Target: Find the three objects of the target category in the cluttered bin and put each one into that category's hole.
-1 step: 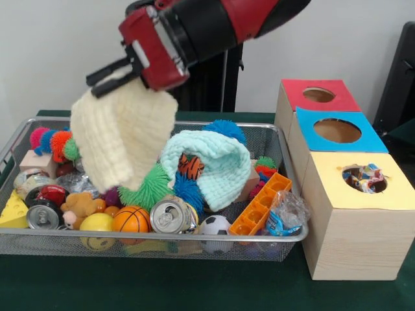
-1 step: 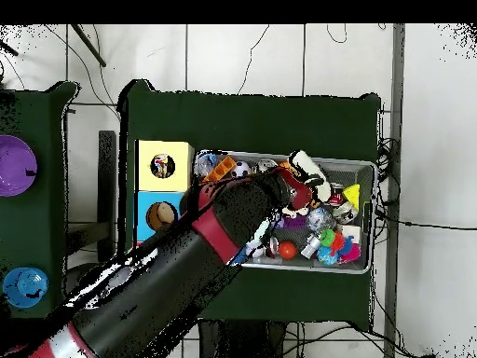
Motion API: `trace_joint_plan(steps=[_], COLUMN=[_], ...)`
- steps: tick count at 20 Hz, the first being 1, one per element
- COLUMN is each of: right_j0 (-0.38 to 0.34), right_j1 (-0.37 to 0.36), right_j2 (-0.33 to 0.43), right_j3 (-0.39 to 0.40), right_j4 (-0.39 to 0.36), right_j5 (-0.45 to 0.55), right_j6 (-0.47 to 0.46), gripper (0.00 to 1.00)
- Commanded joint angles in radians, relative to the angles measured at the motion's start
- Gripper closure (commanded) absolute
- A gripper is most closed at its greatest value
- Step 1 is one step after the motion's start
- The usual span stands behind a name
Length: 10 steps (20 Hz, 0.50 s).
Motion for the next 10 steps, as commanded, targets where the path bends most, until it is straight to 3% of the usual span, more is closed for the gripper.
trace_joint_plan(steps=[1, 10], right_j0=[0.005, 0.059], right_j1=[-0.071, -0.12], right_j2=[-0.01, -0.028], right_j3=[-0.013, 0.023], right_j4=[-0.062, -0.113], right_j5=[0.162, 0.235], right_j6=[0.012, 0.026], gripper=[1.0, 1.0])
